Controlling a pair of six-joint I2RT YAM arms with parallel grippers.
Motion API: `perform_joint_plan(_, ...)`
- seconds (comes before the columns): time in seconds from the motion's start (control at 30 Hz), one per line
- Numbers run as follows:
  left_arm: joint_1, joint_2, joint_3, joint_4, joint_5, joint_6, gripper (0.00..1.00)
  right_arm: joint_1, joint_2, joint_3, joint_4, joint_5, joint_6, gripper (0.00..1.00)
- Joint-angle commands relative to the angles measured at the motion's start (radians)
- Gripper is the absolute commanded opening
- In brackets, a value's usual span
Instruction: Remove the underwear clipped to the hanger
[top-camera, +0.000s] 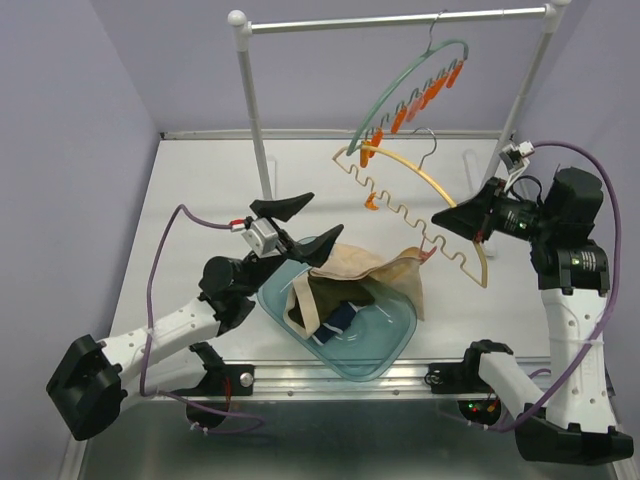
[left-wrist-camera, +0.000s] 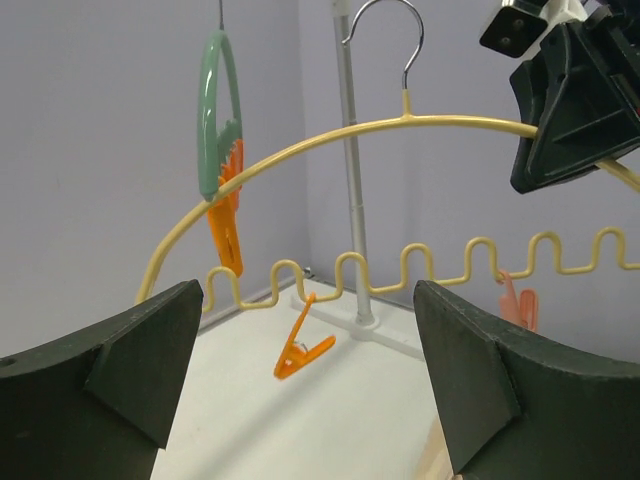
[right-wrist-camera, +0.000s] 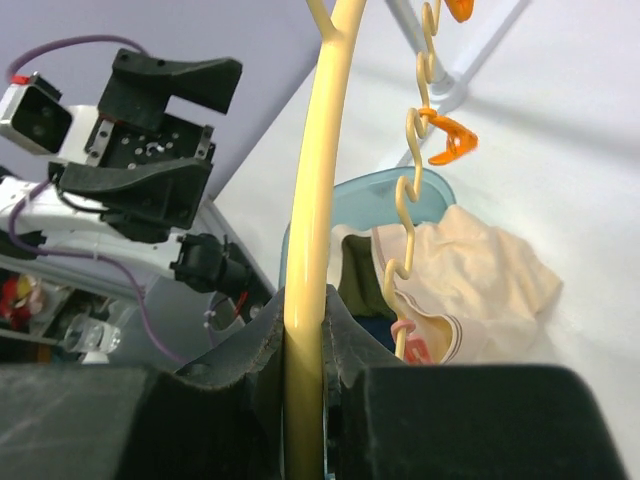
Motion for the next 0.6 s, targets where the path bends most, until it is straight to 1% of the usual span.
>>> perform_joint_plan(0.0, 0.0, -0.057, 0.037, -0.14, -0.027, -0.08, 0.99, -0.001, -0.01, 0.094, 0.071, 0.129, -0.062, 0.01)
perform_joint_plan(0.1, -0.013, -0.051, 0.065, -0.211, -0.019, -0.152, 0.99, -0.001, -0.013, 0.111, 0.071, 0.215, -0.102, 0.01)
perform_joint_plan(0.23, -0.09, -0.01, 0.098, -0.235, -0.052, -0.144, 0.99, -0.001, -0.019, 0.129, 0.07, 0.284, -0.13, 0.01)
perform_joint_plan(0.37, -0.193, 0.051, 0.163, -0.258, -0.101, -0.105, 0.99, -0.001, -0.036, 0.122, 0.07, 0.304, -0.128, 0.01)
perform_joint_plan(0.57, -0.274, 0.151, 0.258, -0.281, -0.125, -0.05, 0.99, -0.001, -0.057, 0.111, 0.068, 0.273, -0.11, 0.01)
